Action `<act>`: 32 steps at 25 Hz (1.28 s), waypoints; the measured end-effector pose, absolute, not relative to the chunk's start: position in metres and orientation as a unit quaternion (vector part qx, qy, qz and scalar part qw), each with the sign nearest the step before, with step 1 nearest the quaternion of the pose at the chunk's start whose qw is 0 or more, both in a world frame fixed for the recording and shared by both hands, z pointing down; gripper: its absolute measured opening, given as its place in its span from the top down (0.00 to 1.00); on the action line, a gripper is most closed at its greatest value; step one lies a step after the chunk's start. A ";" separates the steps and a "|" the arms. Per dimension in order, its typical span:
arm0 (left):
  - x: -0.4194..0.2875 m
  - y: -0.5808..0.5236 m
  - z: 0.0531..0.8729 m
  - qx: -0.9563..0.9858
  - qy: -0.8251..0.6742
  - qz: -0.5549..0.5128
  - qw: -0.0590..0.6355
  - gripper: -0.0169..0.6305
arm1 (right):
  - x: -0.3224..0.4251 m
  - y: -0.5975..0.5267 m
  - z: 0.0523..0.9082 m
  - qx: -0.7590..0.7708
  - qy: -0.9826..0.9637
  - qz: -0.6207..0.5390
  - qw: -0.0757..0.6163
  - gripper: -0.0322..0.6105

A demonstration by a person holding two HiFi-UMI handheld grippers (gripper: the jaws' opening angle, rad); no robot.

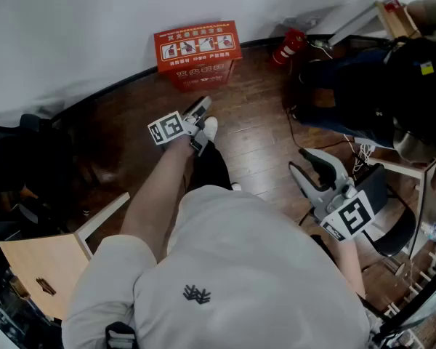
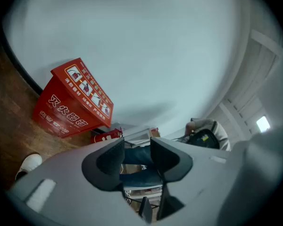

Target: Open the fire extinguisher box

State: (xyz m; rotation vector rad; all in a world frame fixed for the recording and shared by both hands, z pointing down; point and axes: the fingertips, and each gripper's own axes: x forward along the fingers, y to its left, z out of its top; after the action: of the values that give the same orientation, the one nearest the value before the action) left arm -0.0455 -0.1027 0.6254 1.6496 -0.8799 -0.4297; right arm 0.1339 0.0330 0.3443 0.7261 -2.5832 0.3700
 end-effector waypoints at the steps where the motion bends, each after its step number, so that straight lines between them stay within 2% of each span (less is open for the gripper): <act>1: -0.053 -0.127 0.638 0.697 -0.381 -0.185 0.578 0.72 | 0.128 0.016 0.348 0.262 -0.930 0.140 0.216 0.78; 8: -0.098 -0.254 0.737 0.604 -0.436 -0.232 0.625 0.63 | 0.092 -0.069 0.392 0.243 -0.915 0.204 0.249 0.77; 13: -0.099 -0.266 0.787 0.540 -0.455 -0.250 0.663 0.56 | 0.084 -0.093 0.407 0.245 -0.899 0.246 0.266 0.78; 18: -0.111 -0.276 0.799 0.508 -0.478 -0.291 0.655 0.55 | 0.087 -0.099 0.422 0.244 -0.895 0.256 0.273 0.78; 20: -0.113 -0.276 0.802 0.499 -0.478 -0.295 0.659 0.59 | 0.084 -0.106 0.423 0.246 -0.894 0.258 0.273 0.78; 21: -0.114 -0.276 0.803 0.495 -0.478 -0.295 0.663 0.66 | 0.082 -0.110 0.422 0.247 -0.893 0.259 0.273 0.78; 23: -0.115 -0.277 0.803 0.486 -0.476 -0.296 0.670 0.68 | 0.075 -0.120 0.421 0.246 -0.892 0.261 0.274 0.78; 26: -0.113 -0.273 0.795 0.473 -0.475 -0.298 0.680 0.77 | 0.072 -0.122 0.420 0.245 -0.894 0.264 0.268 0.78; 32: -0.111 -0.271 0.747 0.472 -0.452 -0.319 0.687 0.82 | 0.066 -0.126 0.409 0.241 -0.904 0.261 0.238 0.78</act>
State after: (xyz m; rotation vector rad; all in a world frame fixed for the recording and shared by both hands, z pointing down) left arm -0.1106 -0.2707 0.7475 1.0561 -1.0110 -0.7132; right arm 0.0661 -0.1262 0.4094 0.6617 -2.4773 0.7143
